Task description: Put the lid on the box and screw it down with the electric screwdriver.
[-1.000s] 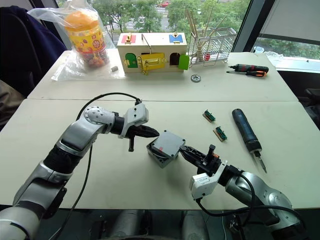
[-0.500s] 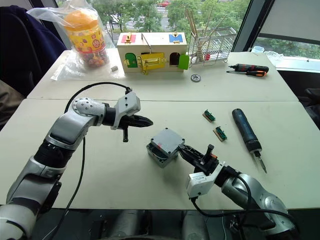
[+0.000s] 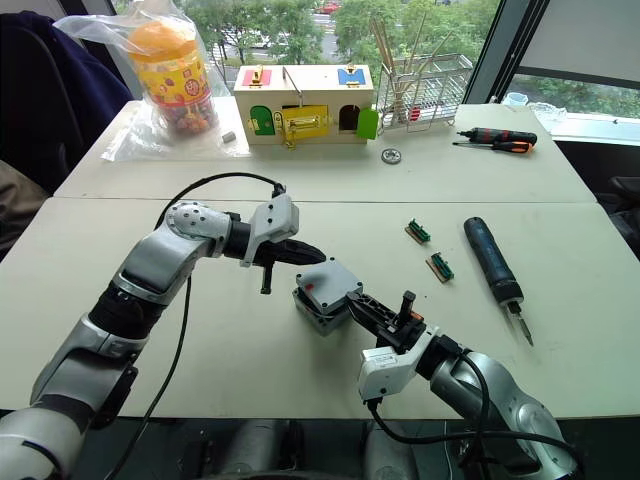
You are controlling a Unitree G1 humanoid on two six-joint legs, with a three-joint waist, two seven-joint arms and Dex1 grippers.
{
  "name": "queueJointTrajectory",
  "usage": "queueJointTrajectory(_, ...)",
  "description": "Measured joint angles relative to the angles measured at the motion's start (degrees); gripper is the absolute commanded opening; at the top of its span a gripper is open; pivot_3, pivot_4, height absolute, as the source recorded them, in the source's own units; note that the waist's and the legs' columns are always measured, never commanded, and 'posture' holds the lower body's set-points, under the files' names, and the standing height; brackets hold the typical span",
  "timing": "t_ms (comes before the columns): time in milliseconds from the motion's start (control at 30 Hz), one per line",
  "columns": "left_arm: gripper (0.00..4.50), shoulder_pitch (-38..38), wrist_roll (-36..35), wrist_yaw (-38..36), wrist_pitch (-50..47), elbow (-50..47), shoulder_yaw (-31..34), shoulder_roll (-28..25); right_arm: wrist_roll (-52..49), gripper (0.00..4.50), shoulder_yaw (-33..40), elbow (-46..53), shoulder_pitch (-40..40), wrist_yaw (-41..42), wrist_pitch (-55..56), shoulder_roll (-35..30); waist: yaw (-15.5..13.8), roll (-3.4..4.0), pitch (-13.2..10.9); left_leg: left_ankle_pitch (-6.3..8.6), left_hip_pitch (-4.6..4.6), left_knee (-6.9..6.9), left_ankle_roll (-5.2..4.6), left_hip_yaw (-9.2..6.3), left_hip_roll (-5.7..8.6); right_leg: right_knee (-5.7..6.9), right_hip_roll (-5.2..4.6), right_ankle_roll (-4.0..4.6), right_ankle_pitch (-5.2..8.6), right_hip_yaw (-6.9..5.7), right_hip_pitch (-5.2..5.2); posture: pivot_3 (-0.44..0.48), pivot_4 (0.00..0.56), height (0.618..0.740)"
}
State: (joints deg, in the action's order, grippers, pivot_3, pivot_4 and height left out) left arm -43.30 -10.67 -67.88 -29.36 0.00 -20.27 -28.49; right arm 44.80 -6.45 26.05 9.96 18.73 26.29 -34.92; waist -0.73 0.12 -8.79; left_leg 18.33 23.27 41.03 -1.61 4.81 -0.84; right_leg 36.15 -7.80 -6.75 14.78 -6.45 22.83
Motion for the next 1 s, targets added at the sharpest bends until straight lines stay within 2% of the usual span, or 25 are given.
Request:
queueJointTrajectory(433, 0.00, 2.1, 2.2, -2.0, 4.5, -1.3, -3.2, -1.4, 0.1, 0.19, -0.6, 0.1, 0.0, 0.1, 1.6, -0.5, 0.0, 0.01, 0.0, 0.00, -0.02, 0.00, 0.00, -0.02, 0.00, -0.01, 0.00, 0.00, 0.00, 0.00, -0.04, 0.000, 0.150, 0.706)
queueJointTrajectory(500, 0.00, 2.5, 2.2, -2.0, 4.9, -1.8, -3.2, -1.7, 0.1, 1.22, -0.6, 0.1, 0.2, 0.1, 1.8, -0.5, -0.1, 0.00, 0.0, 0.00, -0.03, 0.01, 0.00, -0.04, 0.00, -0.01, 0.00, 0.00, 0.00, -0.01, -0.06, 0.000, 0.150, 0.706)
queueJointTrajectory(533, 0.00, 2.8, 2.5, -2.4, 4.9, -2.4, -3.7, -2.2, 0.1, 1.44, -0.8, -0.1, 0.4, 0.2, 1.8, -0.7, -0.1, 0.01, 0.0, 0.00, -0.04, 0.00, 0.00, -0.04, 0.01, -0.01, -0.01, 0.00, 0.00, -0.01, -0.07, 0.000, 0.150, 0.706)
queueJointTrajectory(567, 0.00, 3.4, 2.5, -2.7, 5.0, -2.6, -3.9, -2.5, 0.1, 2.01, -1.2, -0.4, 0.8, 0.3, 2.0, -0.9, -0.1, 0.01, 0.0, 0.00, -0.04, 0.00, 0.00, -0.04, 0.01, -0.01, -0.01, 0.00, 0.00, -0.01, -0.07, 0.000, 0.150, 0.706)
queueJointTrajectory(667, 0.00, 4.1, 2.7, -3.1, 5.3, -3.6, -4.4, -2.5, 0.1, 3.34, -1.2, -0.4, 1.0, 0.0, 2.4, -1.0, -0.1, 0.01, 0.0, 0.00, -0.10, 0.01, 0.00, -0.04, 0.01, 0.00, -0.01, 0.01, 0.00, -0.01, -0.13, 0.000, 0.150, 0.706)
queueJointTrajectory(1000, 0.00, 4.4, 3.5, -2.6, 6.5, -3.6, -5.0, -2.3, -0.1, 3.34, 1.0, -0.2, 3.3, -1.6, 4.0, -2.4, -0.1, 0.02, 0.1, 0.01, -0.24, 0.01, -0.01, -0.07, 0.01, 0.00, -0.01, 0.01, 0.01, -0.01, -0.27, 0.000, 0.150, 0.706)
